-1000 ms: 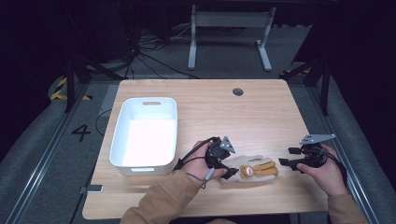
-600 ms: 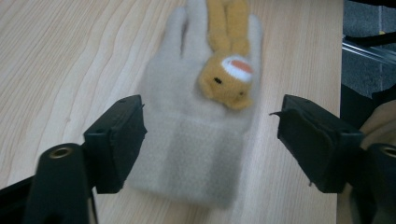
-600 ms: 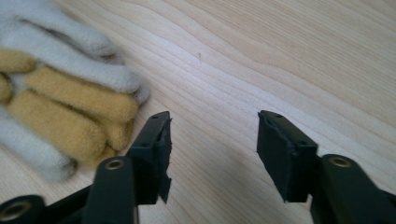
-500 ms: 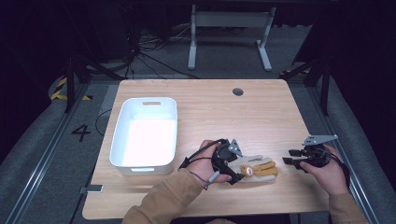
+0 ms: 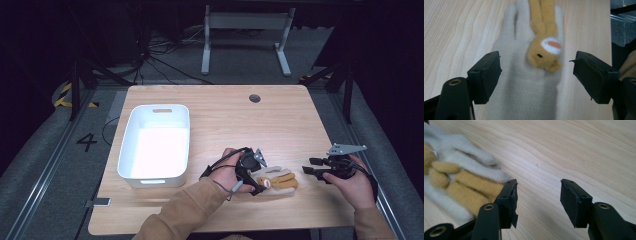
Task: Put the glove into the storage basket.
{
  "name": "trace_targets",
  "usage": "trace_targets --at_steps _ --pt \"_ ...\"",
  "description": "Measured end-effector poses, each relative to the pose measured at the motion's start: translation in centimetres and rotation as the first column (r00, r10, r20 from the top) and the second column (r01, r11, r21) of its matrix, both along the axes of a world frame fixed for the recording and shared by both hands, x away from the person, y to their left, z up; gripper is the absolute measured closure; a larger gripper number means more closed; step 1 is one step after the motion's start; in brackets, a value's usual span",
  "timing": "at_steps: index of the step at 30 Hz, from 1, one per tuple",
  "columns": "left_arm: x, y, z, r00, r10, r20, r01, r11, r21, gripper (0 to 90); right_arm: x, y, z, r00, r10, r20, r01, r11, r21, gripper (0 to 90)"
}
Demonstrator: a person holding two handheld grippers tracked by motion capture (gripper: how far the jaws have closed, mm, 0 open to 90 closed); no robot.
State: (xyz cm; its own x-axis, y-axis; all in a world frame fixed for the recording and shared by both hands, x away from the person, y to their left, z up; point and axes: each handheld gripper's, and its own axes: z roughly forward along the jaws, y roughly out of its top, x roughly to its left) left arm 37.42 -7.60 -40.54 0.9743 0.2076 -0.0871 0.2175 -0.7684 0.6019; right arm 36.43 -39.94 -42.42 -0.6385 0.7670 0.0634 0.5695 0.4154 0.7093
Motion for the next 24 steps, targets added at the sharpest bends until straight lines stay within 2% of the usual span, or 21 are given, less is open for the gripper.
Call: trace_targets --at_steps 8,11,15,17,21,22,24 --pt "0.5 -0.6 -1.0 0.9999 -0.008 -0.013 0.009 0.9997 0.023 20.5 0.0 0.0 0.0 1.0 -0.002 0.004 0.002 0.9999 0.011 48.0" --pt "0.7 -1.0 -1.7 1.0 -0.002 -0.004 0.003 0.9996 0.027 19.0 0.0 0.1 0.0 1.0 0.002 0.001 -0.002 0.9998 0.019 48.1" --pt "0.8 -1.4 -2.4 1.0 -0.004 -0.003 0.004 0.9986 0.053 17.1 0.0 0.2 -0.1 1.0 0.005 0.002 -0.005 0.9999 0.016 47.8" --pt "0.9 -1.7 -2.8 1.0 0.0 0.0 0.0 0.9968 0.08 16.1 0.0 0.2 -0.2 0.9999 0.009 -0.005 -0.009 0.9998 0.019 47.7" --pt "1.0 -2.0 -3.2 1.0 -0.003 -0.006 0.003 0.9959 0.091 15.9 0.0 0.2 -0.2 0.9999 0.009 -0.005 -0.009 0.9998 0.017 47.1" --pt "1.0 -2.2 -3.6 0.9998 0.0 -0.021 0.002 0.9958 0.091 15.8 0.0 0.2 -0.2 0.9999 0.01 -0.007 -0.01 0.9997 0.02 47.0" --pt "1.1 -2.3 -3.7 0.9997 0.005 -0.025 -0.003 0.9955 0.094 15.3 0.0 0.3 -0.2 0.9999 0.008 -0.007 -0.008 0.9997 0.023 46.8"
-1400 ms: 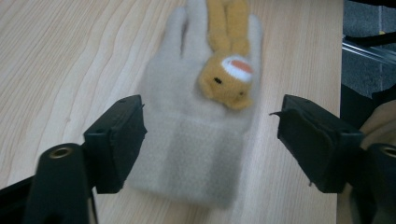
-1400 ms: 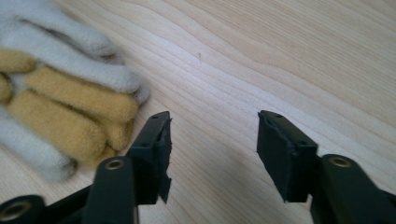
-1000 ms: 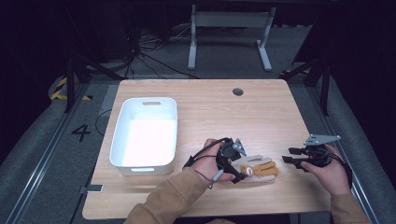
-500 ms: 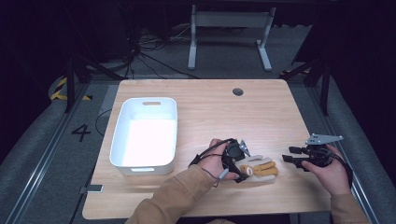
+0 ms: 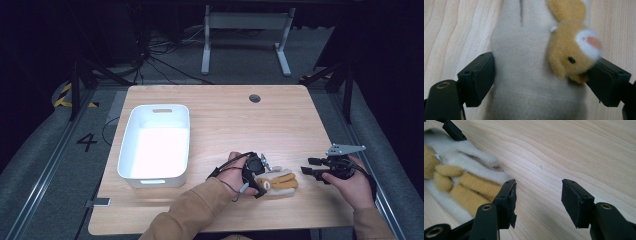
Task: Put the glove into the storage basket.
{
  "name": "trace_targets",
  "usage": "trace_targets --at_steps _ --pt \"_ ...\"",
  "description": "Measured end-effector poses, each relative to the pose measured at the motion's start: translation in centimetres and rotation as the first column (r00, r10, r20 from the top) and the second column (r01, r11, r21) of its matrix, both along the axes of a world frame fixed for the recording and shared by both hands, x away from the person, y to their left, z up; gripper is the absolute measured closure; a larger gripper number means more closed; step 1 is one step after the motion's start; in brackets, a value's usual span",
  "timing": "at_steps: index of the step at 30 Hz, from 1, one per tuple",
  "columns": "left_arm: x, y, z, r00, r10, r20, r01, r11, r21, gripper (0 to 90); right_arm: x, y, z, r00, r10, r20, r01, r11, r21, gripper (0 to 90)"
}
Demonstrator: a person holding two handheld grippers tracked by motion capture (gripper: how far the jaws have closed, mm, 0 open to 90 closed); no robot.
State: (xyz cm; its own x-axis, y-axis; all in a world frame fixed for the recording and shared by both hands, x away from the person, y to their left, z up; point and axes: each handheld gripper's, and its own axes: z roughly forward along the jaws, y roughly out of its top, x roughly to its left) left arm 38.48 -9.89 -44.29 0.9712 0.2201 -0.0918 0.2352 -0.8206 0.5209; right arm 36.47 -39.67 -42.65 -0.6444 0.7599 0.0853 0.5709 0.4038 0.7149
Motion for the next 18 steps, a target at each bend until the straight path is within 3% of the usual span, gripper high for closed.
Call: trace_targets --at_steps 9,13,14,18 --pt "-0.3 -0.6 -0.8 0.9997 -0.013 0.019 0.013 0.9998 0.013 12.5 0.1 0.1 -0.2 1.0 0.001 -0.001 -0.001 1.0 0.003 45.8" --pt "-0.4 -0.7 -0.9 0.9985 -0.026 0.048 0.025 0.9996 0.016 11.2 0.1 0.0 -0.2 1.0 0.0 -0.004 0.0 1.0 0.005 45.4" --pt "-0.6 -0.7 -1.1 0.9966 -0.032 0.075 0.031 0.9994 0.018 11.1 0.1 0.0 -0.3 1.0 -0.002 -0.006 0.002 1.0 0.004 45.1" --pt "-0.8 -0.7 -1.4 0.9963 -0.021 0.083 0.021 0.9998 0.001 5.6 0.1 0.0 -0.3 1.0 0.0 -0.004 0.0 1.0 0.008 44.6"
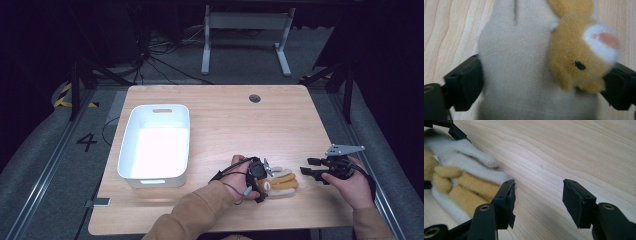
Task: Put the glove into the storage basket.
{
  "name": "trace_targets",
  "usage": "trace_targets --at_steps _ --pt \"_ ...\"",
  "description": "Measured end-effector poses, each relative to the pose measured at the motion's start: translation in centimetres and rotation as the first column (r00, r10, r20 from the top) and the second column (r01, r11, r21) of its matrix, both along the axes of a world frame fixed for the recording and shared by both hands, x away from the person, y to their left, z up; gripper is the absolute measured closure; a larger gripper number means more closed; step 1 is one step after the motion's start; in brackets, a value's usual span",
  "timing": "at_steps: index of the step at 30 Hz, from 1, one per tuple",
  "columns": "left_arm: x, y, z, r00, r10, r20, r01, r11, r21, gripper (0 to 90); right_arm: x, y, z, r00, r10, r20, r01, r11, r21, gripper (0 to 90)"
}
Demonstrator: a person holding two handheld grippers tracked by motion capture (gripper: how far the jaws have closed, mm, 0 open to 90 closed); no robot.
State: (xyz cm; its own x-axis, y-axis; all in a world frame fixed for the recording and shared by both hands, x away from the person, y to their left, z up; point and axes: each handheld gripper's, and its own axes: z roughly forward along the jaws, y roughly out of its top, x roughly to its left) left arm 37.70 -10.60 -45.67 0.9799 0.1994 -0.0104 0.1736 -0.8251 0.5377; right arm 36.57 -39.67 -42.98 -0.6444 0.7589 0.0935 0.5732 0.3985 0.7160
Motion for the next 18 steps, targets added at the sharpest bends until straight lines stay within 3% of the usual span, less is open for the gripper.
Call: trace_targets --at_steps 9,13,18 --pt "-0.17 0.31 -0.27 1.0 0.007 0.003 -0.007 0.9995 -0.031 4.6 0.02 -0.03 -0.1 1.0 -0.005 0.002 0.005 1.0 0.006 44.4" --pt "-0.25 0.39 0.23 0.9999 0.015 0.002 -0.015 0.9999 -0.008 16.0 0.04 -0.01 -0.16 1.0 -0.007 0.003 0.007 1.0 0.005 43.8" --pt "-0.23 0.46 0.37 0.9999 0.011 0.002 -0.011 0.9999 -0.009 18.9 0.04 0.13 -0.22 1.0 -0.004 -0.001 0.004 1.0 0.007 43.6"
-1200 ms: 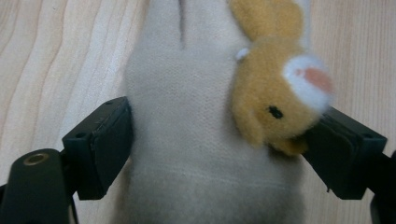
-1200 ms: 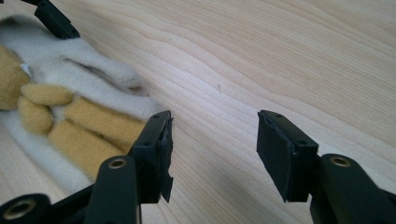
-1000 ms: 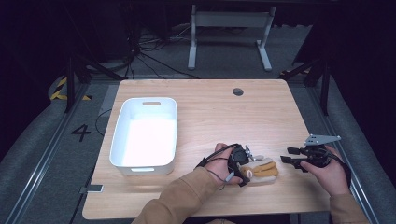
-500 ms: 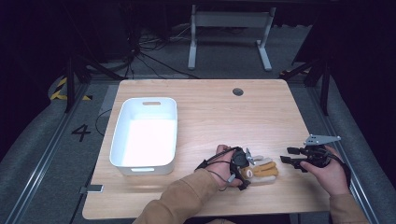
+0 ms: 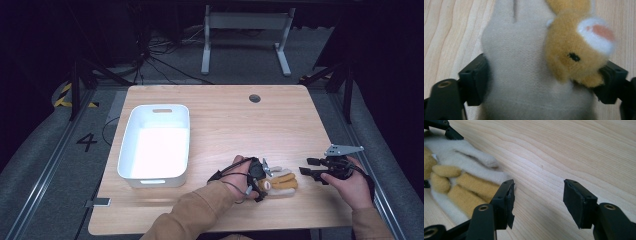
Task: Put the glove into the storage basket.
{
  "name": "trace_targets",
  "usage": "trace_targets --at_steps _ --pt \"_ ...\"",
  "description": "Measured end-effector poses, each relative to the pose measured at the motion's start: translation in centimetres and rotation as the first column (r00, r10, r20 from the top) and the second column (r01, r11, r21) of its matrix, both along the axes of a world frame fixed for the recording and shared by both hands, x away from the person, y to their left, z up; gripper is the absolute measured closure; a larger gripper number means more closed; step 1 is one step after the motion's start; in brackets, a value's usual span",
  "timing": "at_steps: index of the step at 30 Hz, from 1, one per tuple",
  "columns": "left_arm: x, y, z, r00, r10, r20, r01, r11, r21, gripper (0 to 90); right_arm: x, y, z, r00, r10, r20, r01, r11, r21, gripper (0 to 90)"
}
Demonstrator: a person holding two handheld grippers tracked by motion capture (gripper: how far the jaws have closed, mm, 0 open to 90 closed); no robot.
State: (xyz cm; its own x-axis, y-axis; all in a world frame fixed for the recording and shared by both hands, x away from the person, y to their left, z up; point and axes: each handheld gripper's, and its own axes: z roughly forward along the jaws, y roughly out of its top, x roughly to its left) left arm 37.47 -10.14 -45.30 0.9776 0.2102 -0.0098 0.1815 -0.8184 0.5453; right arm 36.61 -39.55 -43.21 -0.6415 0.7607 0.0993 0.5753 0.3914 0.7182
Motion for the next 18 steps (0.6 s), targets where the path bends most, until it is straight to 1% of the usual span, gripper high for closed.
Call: trace_targets --at_steps 3,4,5,7,8,11,12,13,15,16,17,18 --pt "-0.01 0.08 0.38 1.0 -0.001 0.001 0.001 0.9999 0.016 30.8 -0.03 -0.01 0.04 1.0 -0.005 0.005 0.005 1.0 -0.002 43.5" --pt "-0.07 0.06 0.44 1.0 0.002 -0.004 -0.002 0.9998 0.021 35.5 -0.04 0.0 -0.02 1.0 -0.004 0.008 0.004 1.0 -0.002 42.8" --pt "-0.12 0.06 0.54 0.9999 0.007 -0.008 -0.007 0.9996 0.028 35.5 -0.04 0.0 -0.02 1.0 -0.004 0.008 0.004 1.0 -0.002 42.8" --pt "-0.15 0.05 0.62 0.9998 0.016 -0.009 -0.016 0.9994 0.03 41.9 -0.03 0.03 -0.07 0.9999 -0.004 0.01 0.004 1.0 -0.005 42.8" --pt "-0.02 0.06 0.69 0.9999 0.012 -0.009 -0.012 0.9995 0.031 43.9 -0.03 0.04 -0.06 0.9999 -0.005 0.011 0.005 1.0 -0.005 42.8" --pt "0.15 0.17 0.76 0.9997 0.019 -0.013 -0.019 0.9993 0.033 49.5 -0.03 0.07 -0.04 0.9999 -0.006 0.011 0.006 1.0 -0.003 42.8" --pt "0.17 0.17 0.76 0.9996 0.024 -0.012 -0.024 0.9993 0.03 49.5 -0.04 0.08 -0.04 0.9999 -0.004 0.013 0.005 1.0 -0.004 42.8" --pt "0.11 0.19 0.81 0.9999 0.014 -0.006 -0.014 0.9993 0.034 52.5 -0.04 0.08 -0.05 0.9999 -0.004 0.012 0.004 1.0 -0.004 42.8" --pt "0.08 0.2 0.82 0.9999 0.011 -0.007 -0.011 0.9994 0.033 55.5 -0.04 0.08 -0.06 0.9999 -0.004 0.012 0.004 1.0 -0.004 42.8" --pt "0.06 0.24 0.81 0.9999 0.006 -0.008 -0.006 0.9996 0.029 55.5 -0.03 0.08 -0.08 0.9999 -0.004 0.012 0.004 1.0 -0.005 42.9" --pt "0.08 0.28 0.79 1.0 -0.002 -0.004 0.003 0.9997 0.023 58.4 -0.03 0.13 -0.1 0.9999 -0.004 0.012 0.004 1.0 -0.007 42.9" --pt "0.1 0.33 0.76 1.0 0.001 -0.003 -0.001 0.9998 0.018 59.6 -0.03 0.17 -0.1 0.9999 -0.003 0.012 0.003 1.0 -0.008 42.9"
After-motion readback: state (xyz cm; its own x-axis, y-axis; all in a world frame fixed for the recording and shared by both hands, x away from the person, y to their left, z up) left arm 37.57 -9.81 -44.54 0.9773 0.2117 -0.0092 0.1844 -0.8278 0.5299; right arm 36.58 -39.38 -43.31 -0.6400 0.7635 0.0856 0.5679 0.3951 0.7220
